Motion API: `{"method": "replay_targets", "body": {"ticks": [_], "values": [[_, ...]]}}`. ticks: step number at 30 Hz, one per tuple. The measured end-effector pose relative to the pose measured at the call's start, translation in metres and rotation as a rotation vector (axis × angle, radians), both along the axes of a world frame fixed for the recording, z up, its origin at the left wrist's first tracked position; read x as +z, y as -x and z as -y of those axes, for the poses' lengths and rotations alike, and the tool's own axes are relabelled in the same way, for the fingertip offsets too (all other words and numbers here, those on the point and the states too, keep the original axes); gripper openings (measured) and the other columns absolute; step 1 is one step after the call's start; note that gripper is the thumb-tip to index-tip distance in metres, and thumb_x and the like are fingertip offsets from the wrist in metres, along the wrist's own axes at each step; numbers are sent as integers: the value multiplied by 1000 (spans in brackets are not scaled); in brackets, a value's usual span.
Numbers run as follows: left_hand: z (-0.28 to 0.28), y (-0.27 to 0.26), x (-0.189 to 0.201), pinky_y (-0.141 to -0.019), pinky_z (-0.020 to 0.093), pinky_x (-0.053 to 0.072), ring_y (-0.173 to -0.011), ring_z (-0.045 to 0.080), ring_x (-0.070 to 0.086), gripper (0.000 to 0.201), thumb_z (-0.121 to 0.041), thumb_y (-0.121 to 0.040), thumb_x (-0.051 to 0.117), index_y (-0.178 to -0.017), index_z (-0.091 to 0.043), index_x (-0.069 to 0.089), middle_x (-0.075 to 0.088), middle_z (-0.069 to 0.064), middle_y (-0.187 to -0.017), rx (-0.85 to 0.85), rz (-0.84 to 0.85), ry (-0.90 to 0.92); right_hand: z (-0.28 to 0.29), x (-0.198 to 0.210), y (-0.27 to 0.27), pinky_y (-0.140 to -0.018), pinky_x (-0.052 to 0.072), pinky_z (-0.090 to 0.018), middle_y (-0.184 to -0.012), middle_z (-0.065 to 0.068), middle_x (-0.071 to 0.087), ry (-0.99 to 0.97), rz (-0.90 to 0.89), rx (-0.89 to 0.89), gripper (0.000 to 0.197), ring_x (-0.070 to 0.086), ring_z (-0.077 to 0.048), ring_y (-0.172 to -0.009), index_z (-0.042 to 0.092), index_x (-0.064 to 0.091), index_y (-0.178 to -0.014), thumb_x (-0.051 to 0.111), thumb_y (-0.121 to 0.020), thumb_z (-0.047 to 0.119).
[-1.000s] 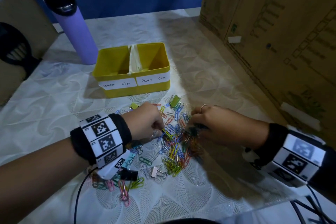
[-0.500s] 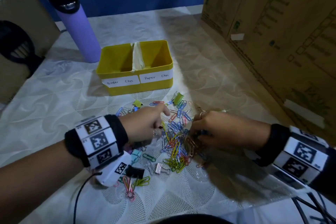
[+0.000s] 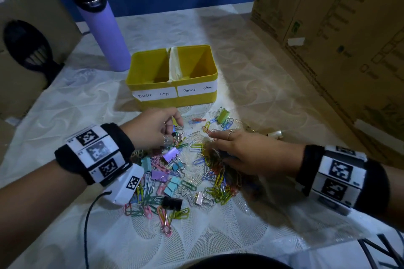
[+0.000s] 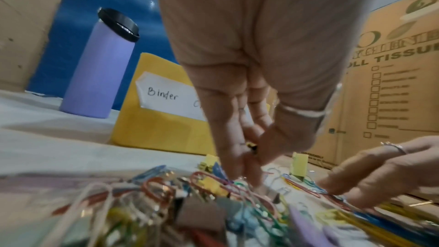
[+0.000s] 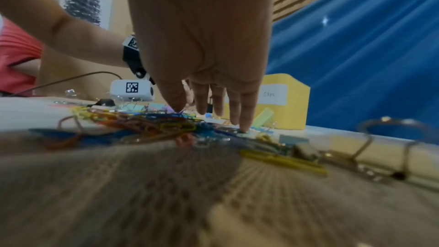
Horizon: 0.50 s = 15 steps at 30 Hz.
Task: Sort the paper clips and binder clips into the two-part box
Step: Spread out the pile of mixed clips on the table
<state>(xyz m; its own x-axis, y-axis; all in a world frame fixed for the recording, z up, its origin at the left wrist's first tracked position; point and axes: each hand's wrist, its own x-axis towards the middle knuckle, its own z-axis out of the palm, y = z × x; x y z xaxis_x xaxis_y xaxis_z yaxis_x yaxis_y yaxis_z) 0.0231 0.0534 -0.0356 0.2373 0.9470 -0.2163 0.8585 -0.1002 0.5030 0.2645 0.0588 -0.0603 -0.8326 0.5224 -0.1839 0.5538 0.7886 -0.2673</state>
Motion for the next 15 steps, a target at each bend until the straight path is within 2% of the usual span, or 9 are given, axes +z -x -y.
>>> {"method": "replay_targets", "body": {"ticks": [1,3,5,6,8,11,13,15], "values": [[-3,0,0,-55,24,38,-57,11,47,34,2,-74,68,-95,-20,55,55,-3,-73,-4,-65,-14,0,-2,4,-111,34,-36,-153,-7,28,-12,26,19,50,37,-25,-135,18,32,-141,44,-93,24],[-7,0,1,-57,24,38,-64,12,46,36,0,-74,67,-102,-20,54,57,-2,-83,-1,-283,-6,0,-4,9,-116,26,-37,-151,-11,31,-13,47,79,50,33,-27,-137,12,33,-141,42,-94,29],[-4,-1,3,-66,26,39,-78,14,46,38,-11,-78,67,-110,-24,51,54,0,-100,10,-487,-19,3,-3,10,-113,30,-38,-144,-15,42,72,-7,141,45,40,-29,-132,7,43,-135,43,-94,27],[2,-4,5,-69,26,38,-83,15,46,37,-18,-80,65,-113,-26,50,51,-1,-105,6,-529,-49,5,-1,8,-111,32,-34,-140,-15,47,138,-36,162,42,44,-28,-129,6,48,-131,44,-94,24],[18,-14,9,-71,27,40,-88,16,52,28,-26,-85,60,-111,-29,50,49,-5,-107,-60,-482,-122,5,6,3,-105,33,-26,-134,-15,54,214,-68,177,35,50,-28,-123,5,54,-125,47,-92,16],[44,-29,11,-79,31,48,-91,12,56,13,-30,-84,58,-97,-33,60,55,-11,-93,-252,-346,-115,-5,14,1,-101,33,-25,-135,-17,53,121,-104,106,33,53,-30,-122,4,57,-121,49,-89,7],[57,-36,9,-81,30,49,-86,8,57,13,-35,-84,59,-93,-29,65,64,-11,-90,-337,-319,-47,-15,18,9,-104,31,-27,-141,-16,47,67,-79,37,39,49,-29,-125,5,52,-127,46,-88,3],[65,-44,3,-83,28,48,-86,9,60,22,-43,-85,57,-93,-24,67,68,-8,-91,-382,-327,19,-24,20,23,-107,33,-30,-147,-13,39,58,-28,-22,47,44,-28,-130,7,43,-135,43,-88,3]]}}
